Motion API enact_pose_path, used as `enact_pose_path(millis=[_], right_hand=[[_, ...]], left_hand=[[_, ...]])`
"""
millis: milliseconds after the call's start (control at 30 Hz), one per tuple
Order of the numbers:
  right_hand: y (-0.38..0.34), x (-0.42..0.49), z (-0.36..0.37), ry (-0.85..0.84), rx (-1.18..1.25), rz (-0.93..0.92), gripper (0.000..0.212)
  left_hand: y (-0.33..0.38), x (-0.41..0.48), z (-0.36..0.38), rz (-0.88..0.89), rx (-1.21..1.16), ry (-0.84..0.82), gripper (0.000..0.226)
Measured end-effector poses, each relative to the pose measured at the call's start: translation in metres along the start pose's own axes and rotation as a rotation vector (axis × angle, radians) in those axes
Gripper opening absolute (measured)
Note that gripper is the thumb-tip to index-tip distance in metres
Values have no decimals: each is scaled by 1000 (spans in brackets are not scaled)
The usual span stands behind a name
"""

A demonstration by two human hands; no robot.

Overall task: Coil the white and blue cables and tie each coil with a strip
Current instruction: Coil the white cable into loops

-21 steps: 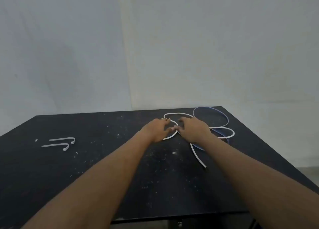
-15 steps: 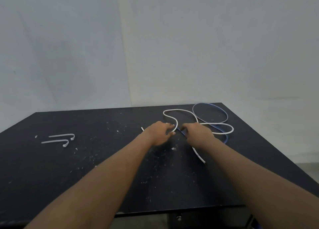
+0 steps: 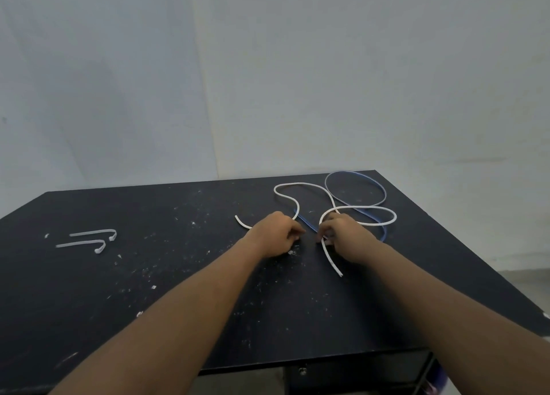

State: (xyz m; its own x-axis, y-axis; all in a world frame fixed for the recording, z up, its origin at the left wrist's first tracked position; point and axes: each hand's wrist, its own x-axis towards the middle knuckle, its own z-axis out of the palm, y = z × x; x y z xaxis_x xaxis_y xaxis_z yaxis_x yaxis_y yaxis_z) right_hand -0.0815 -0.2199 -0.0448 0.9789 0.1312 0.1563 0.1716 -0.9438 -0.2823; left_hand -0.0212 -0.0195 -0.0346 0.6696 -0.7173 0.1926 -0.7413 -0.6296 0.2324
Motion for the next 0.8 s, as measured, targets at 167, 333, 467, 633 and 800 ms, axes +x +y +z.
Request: enact_pose_path(millis=[167, 333, 467, 633, 800], right_hand=[[11, 1, 3, 90, -24, -100, 14], [13, 14, 0, 92, -11, -146, 16], [13, 22, 6, 81, -62, -119, 11], [14, 32, 7, 151, -95, -136, 11], [19, 38, 5, 295, -77, -90, 8]], left_hand=[[2, 2, -1, 182, -66, 108, 32], [4, 7, -2, 365, -44, 137, 36], [5, 15, 4, 247, -159, 120, 22], [7, 29, 10, 39, -147, 16, 36], [7, 39, 7, -409, -663, -50, 19]])
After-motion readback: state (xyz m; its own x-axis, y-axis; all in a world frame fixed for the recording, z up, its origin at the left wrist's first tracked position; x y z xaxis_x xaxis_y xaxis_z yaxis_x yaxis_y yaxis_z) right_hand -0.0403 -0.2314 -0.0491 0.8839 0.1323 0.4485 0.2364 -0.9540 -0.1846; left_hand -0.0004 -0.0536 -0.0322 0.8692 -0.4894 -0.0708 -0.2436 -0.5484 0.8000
